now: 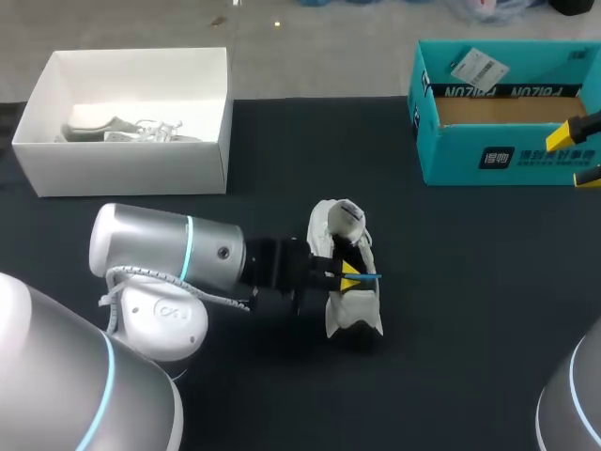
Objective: Take the shoe out of the shoebox, open the shoe tongue, remove and reinsert the insole, then place the shoe into the shoebox
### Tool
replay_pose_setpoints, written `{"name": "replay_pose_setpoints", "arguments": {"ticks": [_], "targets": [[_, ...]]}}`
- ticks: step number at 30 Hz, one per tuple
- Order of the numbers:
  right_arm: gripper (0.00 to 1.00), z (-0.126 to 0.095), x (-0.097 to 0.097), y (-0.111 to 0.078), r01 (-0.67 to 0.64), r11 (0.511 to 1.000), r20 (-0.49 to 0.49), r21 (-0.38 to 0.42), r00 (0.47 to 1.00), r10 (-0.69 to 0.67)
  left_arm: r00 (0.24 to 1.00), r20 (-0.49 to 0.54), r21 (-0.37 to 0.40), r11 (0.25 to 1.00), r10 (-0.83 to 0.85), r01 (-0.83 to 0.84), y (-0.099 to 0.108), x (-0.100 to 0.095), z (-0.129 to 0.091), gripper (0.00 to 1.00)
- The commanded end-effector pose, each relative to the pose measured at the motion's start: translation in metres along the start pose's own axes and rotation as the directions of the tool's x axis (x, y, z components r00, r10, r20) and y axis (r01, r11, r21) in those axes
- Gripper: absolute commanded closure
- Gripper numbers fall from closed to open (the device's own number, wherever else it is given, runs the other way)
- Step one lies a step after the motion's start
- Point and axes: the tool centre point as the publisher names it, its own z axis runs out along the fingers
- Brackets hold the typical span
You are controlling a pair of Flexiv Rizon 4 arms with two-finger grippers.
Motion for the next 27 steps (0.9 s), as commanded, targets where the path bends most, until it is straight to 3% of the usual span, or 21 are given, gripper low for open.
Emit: {"name": "replay_pose_setpoints", "arguments": {"ticks": [1,6,9,10,11,13,21,24,27], "targets": [[0.00,0.000,0.000,0.000,-0.002,1.000,0.003,0.001,1.000,0.002,1.000,-0.017,-0.024,1.000,-0.013,0.012,0.016,-0.010,0.012,1.00],[0.00,0.000,0.000,0.000,-0.002,1.000,0.003,0.001,1.000,0.002,0.999,-0.009,-0.034,0.999,-0.034,0.034,0.028,-0.015,0.011,1.00],[0.00,0.000,0.000,0.000,-0.002,1.000,0.003,0.001,1.000,0.002,0.999,-0.004,-0.025,0.999,-0.034,0.033,0.025,-0.014,0.009,1.00],[0.00,0.000,0.000,0.000,-0.002,1.000,0.003,0.001,1.000,0.002,0.999,-0.001,-0.021,0.999,-0.032,0.032,0.022,-0.013,0.008,0.71],[0.00,0.000,0.000,0.000,-0.002,1.000,0.003,0.001,1.000,0.002,1.000,-0.001,-0.020,0.999,-0.032,0.032,0.018,-0.011,0.007,0.59],[0.00,0.000,0.000,0.000,-0.002,1.000,0.003,0.001,1.000,0.002,1.000,0.004,-0.013,1.000,-0.021,0.021,0.011,-0.008,0.003,0.57],[0.00,0.000,0.000,0.000,-0.002,1.000,0.003,0.001,1.000,0.002,1.000,0.018,-0.017,1.000,0.019,-0.018,-0.012,0.000,-0.008,0.68],[0.00,0.000,0.000,0.000,-0.002,1.000,0.003,0.001,1.000,0.002,1.000,0.017,-0.019,1.000,0.020,-0.020,-0.012,0.001,-0.008,1.00],[0.00,0.000,0.000,0.000,-0.002,1.000,0.003,0.001,1.000,0.002,1.000,0.008,-0.015,1.000,0.008,-0.007,-0.008,0.003,-0.004,1.00]]}}
